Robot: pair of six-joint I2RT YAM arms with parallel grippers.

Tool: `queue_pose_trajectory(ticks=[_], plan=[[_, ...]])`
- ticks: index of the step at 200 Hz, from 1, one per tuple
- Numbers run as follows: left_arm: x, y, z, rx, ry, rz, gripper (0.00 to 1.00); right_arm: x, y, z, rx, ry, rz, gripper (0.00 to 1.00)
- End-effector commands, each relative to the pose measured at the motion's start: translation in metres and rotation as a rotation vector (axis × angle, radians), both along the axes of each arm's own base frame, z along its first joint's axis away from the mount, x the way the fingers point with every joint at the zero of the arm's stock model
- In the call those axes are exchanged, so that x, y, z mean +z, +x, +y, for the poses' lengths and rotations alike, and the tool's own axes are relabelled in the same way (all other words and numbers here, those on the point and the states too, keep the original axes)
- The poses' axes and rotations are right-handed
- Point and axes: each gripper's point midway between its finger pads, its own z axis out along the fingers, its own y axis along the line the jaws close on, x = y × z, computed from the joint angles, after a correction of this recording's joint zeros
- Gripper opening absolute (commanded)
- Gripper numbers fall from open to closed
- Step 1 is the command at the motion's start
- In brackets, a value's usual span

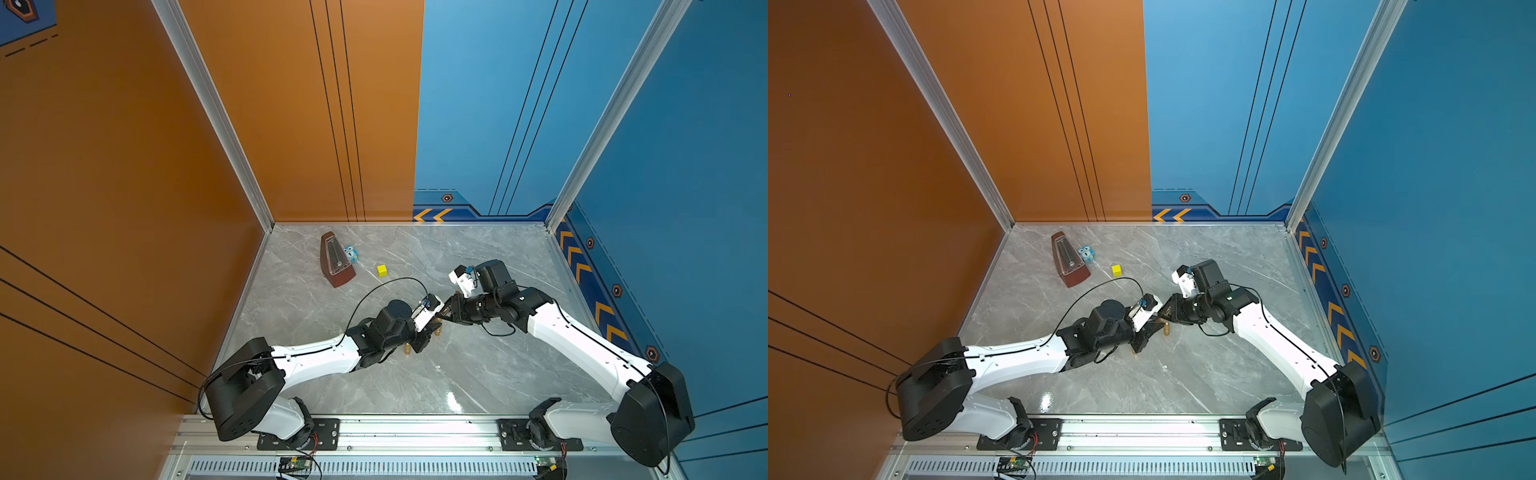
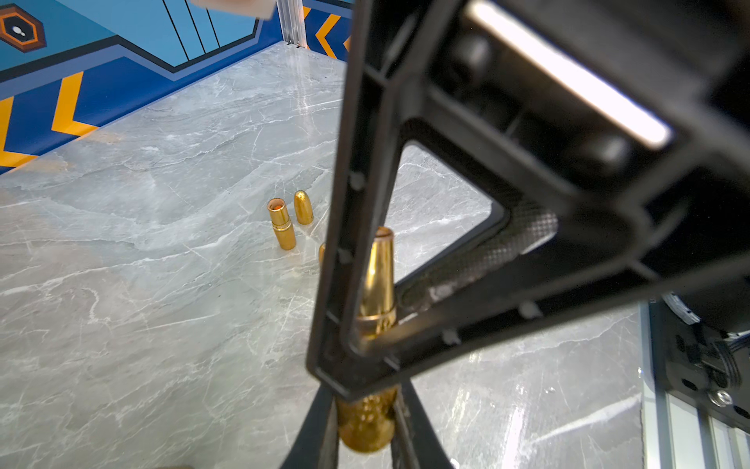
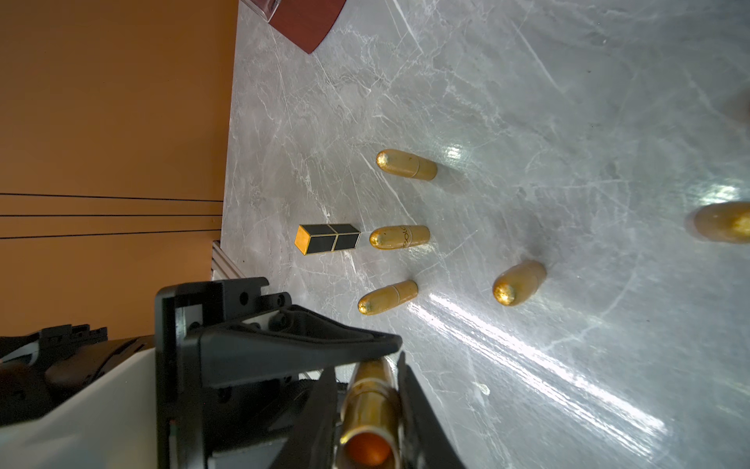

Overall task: Open the lipstick cap
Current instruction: Place the lipstick at the center of the board.

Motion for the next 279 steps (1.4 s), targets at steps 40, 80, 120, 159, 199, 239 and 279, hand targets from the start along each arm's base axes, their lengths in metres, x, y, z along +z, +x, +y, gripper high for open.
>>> queue_pose_trajectory(ticks=[40, 80, 120, 159, 199, 239, 279], plan=[[0.009, 0.004, -0.006, 0.014, -0.003, -0.033, 0.00, -0.001, -0.004, -0.001, 0.018, -0.024, -0.031, 0.19], [0.009, 0.005, -0.004, 0.021, -0.002, -0.036, 0.00, 0.009, -0.001, -0.008, -0.008, -0.045, -0.074, 0.18], [0.008, 0.007, 0.000, 0.042, 0.006, -0.039, 0.19, 0.015, 0.005, -0.015, -0.040, -0.081, -0.116, 0.18], [0.006, 0.011, 0.012, 0.082, 0.009, -0.040, 0.50, 0.018, 0.017, -0.025, -0.078, -0.161, -0.157, 0.18], [0.003, 0.016, 0.033, 0.145, 0.003, -0.011, 0.67, 0.013, 0.037, -0.039, -0.134, -0.279, -0.205, 0.18], [-0.005, 0.019, 0.054, 0.206, 0.040, 0.023, 0.78, 0.003, 0.062, -0.051, -0.205, -0.400, -0.239, 0.18], [-0.010, 0.019, 0.067, 0.238, 0.066, 0.061, 0.88, -0.018, 0.078, -0.051, -0.198, -0.545, -0.274, 0.17]])
